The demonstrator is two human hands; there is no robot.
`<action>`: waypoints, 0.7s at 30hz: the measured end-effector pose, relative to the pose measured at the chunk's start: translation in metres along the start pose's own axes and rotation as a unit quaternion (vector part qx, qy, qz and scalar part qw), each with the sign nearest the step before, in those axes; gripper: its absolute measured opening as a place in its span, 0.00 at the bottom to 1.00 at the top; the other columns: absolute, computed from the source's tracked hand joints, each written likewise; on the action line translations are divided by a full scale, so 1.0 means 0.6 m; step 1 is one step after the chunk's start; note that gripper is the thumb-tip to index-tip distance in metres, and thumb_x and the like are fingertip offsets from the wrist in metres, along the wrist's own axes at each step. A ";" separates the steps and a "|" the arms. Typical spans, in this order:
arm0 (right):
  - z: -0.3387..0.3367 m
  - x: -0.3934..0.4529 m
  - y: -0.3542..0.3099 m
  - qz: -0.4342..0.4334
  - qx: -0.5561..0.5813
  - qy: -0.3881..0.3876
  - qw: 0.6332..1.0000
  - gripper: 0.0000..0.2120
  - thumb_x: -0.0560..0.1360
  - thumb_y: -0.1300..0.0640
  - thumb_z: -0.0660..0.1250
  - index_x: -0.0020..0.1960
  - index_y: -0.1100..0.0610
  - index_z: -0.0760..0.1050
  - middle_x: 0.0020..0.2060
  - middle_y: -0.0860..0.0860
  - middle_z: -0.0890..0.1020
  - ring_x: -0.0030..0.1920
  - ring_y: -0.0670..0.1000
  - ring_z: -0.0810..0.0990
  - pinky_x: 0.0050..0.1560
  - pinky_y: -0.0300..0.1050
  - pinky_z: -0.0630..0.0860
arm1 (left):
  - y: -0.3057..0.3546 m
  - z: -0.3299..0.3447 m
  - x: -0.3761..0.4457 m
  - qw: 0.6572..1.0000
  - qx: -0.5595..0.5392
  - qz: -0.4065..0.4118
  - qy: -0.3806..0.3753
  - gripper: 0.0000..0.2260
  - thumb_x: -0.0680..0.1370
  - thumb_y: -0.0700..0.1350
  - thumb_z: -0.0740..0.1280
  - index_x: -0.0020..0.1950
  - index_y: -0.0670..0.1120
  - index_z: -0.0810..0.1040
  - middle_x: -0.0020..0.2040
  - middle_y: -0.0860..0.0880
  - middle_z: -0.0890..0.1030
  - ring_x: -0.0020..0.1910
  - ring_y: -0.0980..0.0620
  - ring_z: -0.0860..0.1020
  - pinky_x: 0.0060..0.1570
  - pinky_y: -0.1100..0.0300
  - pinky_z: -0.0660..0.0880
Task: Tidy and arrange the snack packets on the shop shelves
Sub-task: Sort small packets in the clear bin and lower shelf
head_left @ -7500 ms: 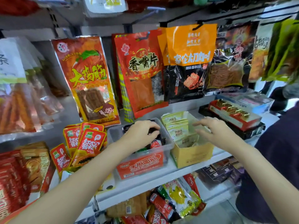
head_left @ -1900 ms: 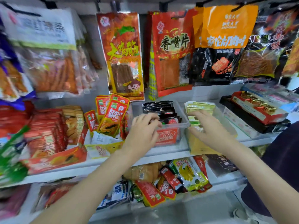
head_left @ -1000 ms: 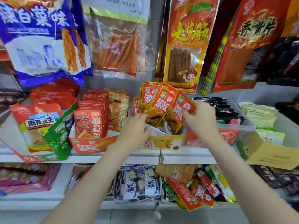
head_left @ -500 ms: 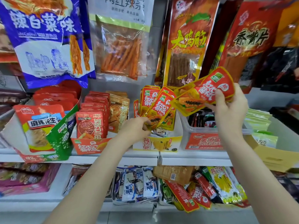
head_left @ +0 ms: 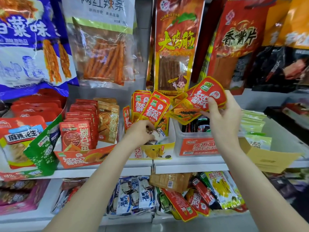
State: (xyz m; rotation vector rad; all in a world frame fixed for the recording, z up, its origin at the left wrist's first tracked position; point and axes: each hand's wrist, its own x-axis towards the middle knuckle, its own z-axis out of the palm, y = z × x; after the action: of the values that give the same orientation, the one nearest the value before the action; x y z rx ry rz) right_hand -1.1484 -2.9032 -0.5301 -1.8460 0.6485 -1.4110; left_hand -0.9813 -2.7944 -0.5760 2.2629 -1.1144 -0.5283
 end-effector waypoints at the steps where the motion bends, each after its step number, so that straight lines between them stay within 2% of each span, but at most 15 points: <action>1: -0.001 0.001 -0.001 -0.003 0.004 0.003 1.000 0.02 0.79 0.57 0.60 0.51 0.53 0.69 0.42 0.41 0.77 0.44 0.40 0.80 0.42 0.44 0.81 | -0.004 -0.009 -0.006 0.999 -0.018 0.018 0.022 0.12 0.73 0.41 0.70 0.55 0.50 0.76 0.51 0.50 0.77 0.52 0.52 0.75 0.48 0.58 0.72; 4: 0.001 0.001 -0.013 -0.009 0.041 0.012 0.999 0.02 0.79 0.58 0.60 0.52 0.54 0.70 0.43 0.41 0.77 0.44 0.39 0.80 0.43 0.42 0.81 | -0.029 -0.053 -0.040 0.984 -0.126 0.050 0.111 0.13 0.73 0.36 0.69 0.47 0.54 0.76 0.52 0.48 0.80 0.55 0.51 0.76 0.53 0.54 0.75; 6: 0.009 -0.003 -0.021 -0.030 0.036 -0.008 0.999 0.02 0.79 0.57 0.61 0.51 0.53 0.70 0.41 0.41 0.78 0.43 0.41 0.80 0.44 0.46 0.81 | -0.055 -0.083 -0.066 0.964 -0.181 0.047 0.188 0.17 0.72 0.33 0.68 0.43 0.57 0.75 0.51 0.48 0.80 0.54 0.49 0.77 0.51 0.52 0.75; 8: 0.027 -0.006 -0.027 -0.072 -0.020 -0.055 0.996 0.02 0.79 0.57 0.61 0.50 0.53 0.72 0.40 0.43 0.79 0.41 0.46 0.79 0.44 0.51 0.79 | -0.080 -0.099 -0.085 0.953 -0.195 0.031 0.231 0.18 0.73 0.33 0.68 0.42 0.58 0.74 0.49 0.48 0.79 0.52 0.48 0.77 0.45 0.56 0.73; 10: 0.056 0.001 -0.030 -0.106 -0.107 -0.121 0.981 0.06 0.78 0.57 0.61 0.53 0.57 0.74 0.42 0.50 0.82 0.43 0.53 0.80 0.46 0.51 0.75 | -0.095 -0.100 -0.093 0.949 -0.205 0.009 0.240 0.17 0.73 0.34 0.68 0.41 0.58 0.74 0.46 0.46 0.80 0.50 0.46 0.77 0.43 0.58 0.70; 12: 0.089 0.020 -0.025 -0.101 -0.217 -0.181 0.954 0.11 0.78 0.58 0.61 0.58 0.61 0.73 0.46 0.58 0.82 0.47 0.61 0.79 0.47 0.52 0.74 | -0.101 -0.097 -0.094 0.949 -0.213 0.003 0.233 0.17 0.73 0.35 0.68 0.40 0.59 0.74 0.46 0.45 0.80 0.50 0.46 0.77 0.41 0.59 0.70; 15: 0.133 0.047 -0.004 -0.052 -0.377 -0.273 0.883 0.09 0.77 0.61 0.60 0.55 0.64 0.72 0.48 0.63 0.80 0.51 0.65 0.77 0.47 0.55 0.75 | -0.102 -0.098 -0.092 0.949 -0.218 0.008 0.229 0.16 0.74 0.35 0.67 0.42 0.58 0.74 0.49 0.45 0.79 0.52 0.48 0.77 0.40 0.59 0.71; 17: 0.153 0.048 0.007 -0.052 -0.433 -0.285 0.854 0.09 0.76 0.63 0.61 0.56 0.64 0.70 0.49 0.63 0.79 0.52 0.64 0.77 0.42 0.51 0.73 | -0.098 -0.100 -0.090 0.947 -0.225 0.008 0.228 0.14 0.74 0.36 0.67 0.44 0.56 0.75 0.51 0.45 0.79 0.51 0.48 0.77 0.41 0.58 0.74; 19: 0.161 0.037 0.013 -0.066 -0.452 -0.267 0.848 0.18 0.76 0.64 0.62 0.64 0.62 0.64 0.56 0.62 0.75 0.55 0.64 0.75 0.42 0.51 0.72 | -0.097 -0.100 -0.088 0.946 -0.234 0.010 0.223 0.14 0.74 0.36 0.67 0.45 0.56 0.75 0.53 0.44 0.79 0.51 0.49 0.77 0.44 0.55 0.76; 21: 0.154 0.022 0.014 -0.107 -0.485 -0.230 0.837 0.26 0.74 0.66 0.63 0.70 0.60 0.60 0.63 0.62 0.68 0.61 0.64 0.69 0.47 0.53 0.74 | -0.094 -0.102 -0.091 0.946 -0.243 0.018 0.216 0.13 0.74 0.35 0.66 0.47 0.55 0.75 0.53 0.46 0.79 0.47 0.53 0.77 0.40 0.58 0.76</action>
State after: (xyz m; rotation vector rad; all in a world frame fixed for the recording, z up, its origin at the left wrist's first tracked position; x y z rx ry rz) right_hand -1.0558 -2.8967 -0.5425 -2.9971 1.0283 -0.6772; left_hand -0.9451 -2.7031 -0.5592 1.8022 -0.7057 -0.2354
